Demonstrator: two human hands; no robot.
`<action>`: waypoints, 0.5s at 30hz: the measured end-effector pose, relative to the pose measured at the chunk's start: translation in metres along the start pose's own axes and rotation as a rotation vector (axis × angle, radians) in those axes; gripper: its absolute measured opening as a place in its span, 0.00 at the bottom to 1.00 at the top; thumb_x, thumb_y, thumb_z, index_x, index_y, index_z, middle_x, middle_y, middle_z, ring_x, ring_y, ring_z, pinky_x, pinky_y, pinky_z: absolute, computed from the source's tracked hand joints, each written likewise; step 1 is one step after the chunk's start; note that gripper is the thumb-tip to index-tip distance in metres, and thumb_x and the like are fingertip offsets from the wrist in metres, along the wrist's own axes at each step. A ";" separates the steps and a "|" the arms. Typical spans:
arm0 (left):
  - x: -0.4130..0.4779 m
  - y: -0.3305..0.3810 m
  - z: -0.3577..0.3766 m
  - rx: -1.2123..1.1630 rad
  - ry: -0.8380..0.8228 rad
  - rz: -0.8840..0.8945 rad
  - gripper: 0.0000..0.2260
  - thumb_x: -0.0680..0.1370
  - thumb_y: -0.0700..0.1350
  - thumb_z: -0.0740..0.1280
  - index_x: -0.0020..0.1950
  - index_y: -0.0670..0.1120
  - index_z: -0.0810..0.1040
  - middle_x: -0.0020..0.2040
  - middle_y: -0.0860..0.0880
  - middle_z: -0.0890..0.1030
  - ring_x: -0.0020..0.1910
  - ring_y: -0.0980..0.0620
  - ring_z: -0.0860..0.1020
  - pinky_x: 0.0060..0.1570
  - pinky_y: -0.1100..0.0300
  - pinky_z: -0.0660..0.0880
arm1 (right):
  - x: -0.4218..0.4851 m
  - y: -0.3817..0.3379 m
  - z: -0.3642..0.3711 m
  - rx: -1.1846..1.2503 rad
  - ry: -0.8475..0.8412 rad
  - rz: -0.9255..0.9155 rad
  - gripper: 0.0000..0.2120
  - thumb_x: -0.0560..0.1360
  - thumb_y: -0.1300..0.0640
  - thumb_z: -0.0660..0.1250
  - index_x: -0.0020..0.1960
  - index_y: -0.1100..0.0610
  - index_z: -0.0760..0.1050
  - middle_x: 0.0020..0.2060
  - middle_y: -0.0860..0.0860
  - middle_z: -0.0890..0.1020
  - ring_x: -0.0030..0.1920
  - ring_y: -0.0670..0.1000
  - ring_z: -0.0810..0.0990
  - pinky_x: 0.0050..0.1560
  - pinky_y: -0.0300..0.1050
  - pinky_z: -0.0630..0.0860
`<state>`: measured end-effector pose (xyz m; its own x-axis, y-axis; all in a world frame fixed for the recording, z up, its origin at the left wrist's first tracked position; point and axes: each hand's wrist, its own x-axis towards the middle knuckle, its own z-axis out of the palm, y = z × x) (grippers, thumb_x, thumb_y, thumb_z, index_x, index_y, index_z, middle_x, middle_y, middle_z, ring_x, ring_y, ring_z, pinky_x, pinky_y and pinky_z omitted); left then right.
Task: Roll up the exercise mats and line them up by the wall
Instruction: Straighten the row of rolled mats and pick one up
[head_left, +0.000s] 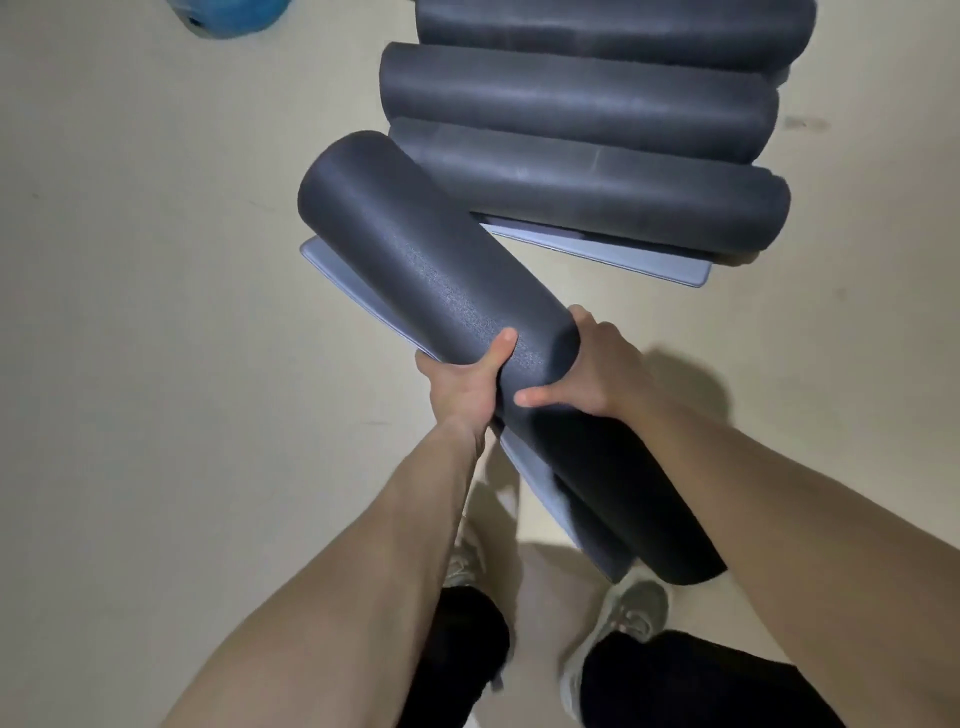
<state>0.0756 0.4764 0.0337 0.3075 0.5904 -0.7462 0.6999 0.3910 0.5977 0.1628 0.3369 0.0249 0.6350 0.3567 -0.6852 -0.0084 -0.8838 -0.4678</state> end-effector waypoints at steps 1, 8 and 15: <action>-0.017 0.015 -0.005 0.012 -0.004 0.007 0.39 0.67 0.58 0.82 0.68 0.50 0.63 0.52 0.58 0.80 0.52 0.55 0.81 0.59 0.54 0.77 | -0.016 -0.008 -0.015 0.039 0.001 0.000 0.58 0.44 0.23 0.76 0.68 0.44 0.62 0.57 0.50 0.76 0.55 0.57 0.78 0.55 0.58 0.78; -0.169 0.162 0.049 0.152 -0.155 0.103 0.38 0.68 0.57 0.82 0.69 0.50 0.63 0.55 0.58 0.80 0.53 0.57 0.80 0.57 0.55 0.75 | -0.130 -0.009 -0.183 0.306 0.114 0.071 0.59 0.41 0.20 0.76 0.67 0.39 0.64 0.56 0.44 0.78 0.56 0.54 0.80 0.56 0.57 0.80; -0.269 0.244 0.261 0.258 -0.386 0.260 0.44 0.65 0.58 0.83 0.73 0.50 0.61 0.58 0.57 0.80 0.60 0.50 0.80 0.65 0.52 0.75 | -0.169 0.122 -0.368 0.452 0.301 0.203 0.68 0.40 0.18 0.74 0.75 0.41 0.60 0.68 0.46 0.75 0.64 0.53 0.78 0.63 0.55 0.78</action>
<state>0.3320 0.2288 0.3034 0.6730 0.3227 -0.6655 0.6897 0.0511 0.7223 0.3390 0.0577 0.2895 0.7776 0.0334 -0.6278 -0.4398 -0.6847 -0.5812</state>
